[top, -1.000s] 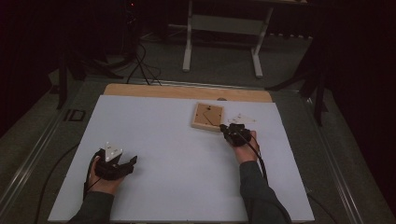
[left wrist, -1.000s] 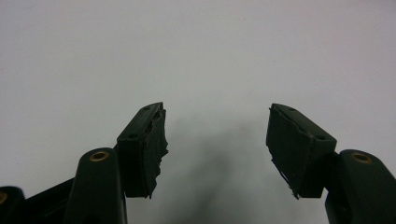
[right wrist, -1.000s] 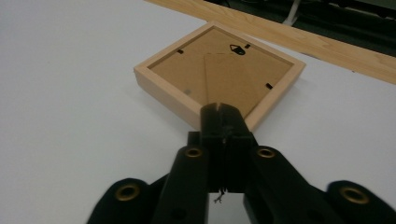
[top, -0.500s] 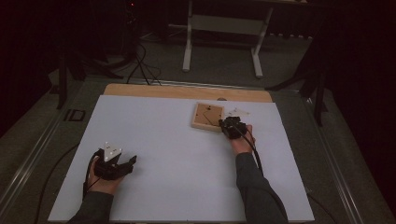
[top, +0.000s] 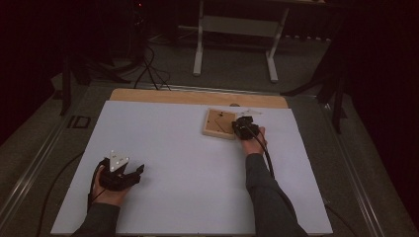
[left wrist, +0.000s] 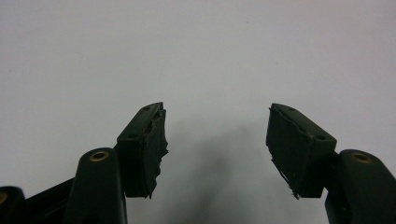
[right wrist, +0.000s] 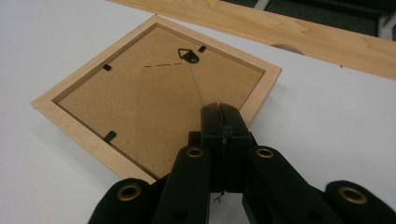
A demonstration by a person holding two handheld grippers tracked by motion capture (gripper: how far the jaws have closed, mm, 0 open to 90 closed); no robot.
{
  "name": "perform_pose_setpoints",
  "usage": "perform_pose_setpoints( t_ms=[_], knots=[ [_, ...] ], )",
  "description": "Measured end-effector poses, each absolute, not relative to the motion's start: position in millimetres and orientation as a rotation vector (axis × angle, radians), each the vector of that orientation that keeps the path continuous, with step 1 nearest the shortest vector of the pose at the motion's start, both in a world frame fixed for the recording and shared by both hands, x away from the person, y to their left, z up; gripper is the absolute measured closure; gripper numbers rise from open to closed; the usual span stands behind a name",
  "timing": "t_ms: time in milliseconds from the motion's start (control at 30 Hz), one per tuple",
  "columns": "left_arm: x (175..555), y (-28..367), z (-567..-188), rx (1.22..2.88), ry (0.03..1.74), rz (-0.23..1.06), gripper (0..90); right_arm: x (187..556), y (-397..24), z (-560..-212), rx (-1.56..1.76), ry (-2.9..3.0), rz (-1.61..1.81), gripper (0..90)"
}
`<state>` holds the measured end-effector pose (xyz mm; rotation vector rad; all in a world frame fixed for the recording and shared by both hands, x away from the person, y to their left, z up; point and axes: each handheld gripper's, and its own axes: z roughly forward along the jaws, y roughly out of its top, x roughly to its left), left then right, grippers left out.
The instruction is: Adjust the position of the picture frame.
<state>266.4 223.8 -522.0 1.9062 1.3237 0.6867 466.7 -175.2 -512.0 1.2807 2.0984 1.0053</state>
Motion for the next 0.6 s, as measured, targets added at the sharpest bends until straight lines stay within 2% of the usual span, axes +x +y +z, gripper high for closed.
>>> perform_pose_setpoints(
  t_ms=[600],
  knots=[
    [263.9, 224.1, -521.6, 1.906, 1.318, 0.701, 37.7, 484.2, -168.7, -512.5, 1.296, 2.135, 0.968, 90.0]
  ],
)
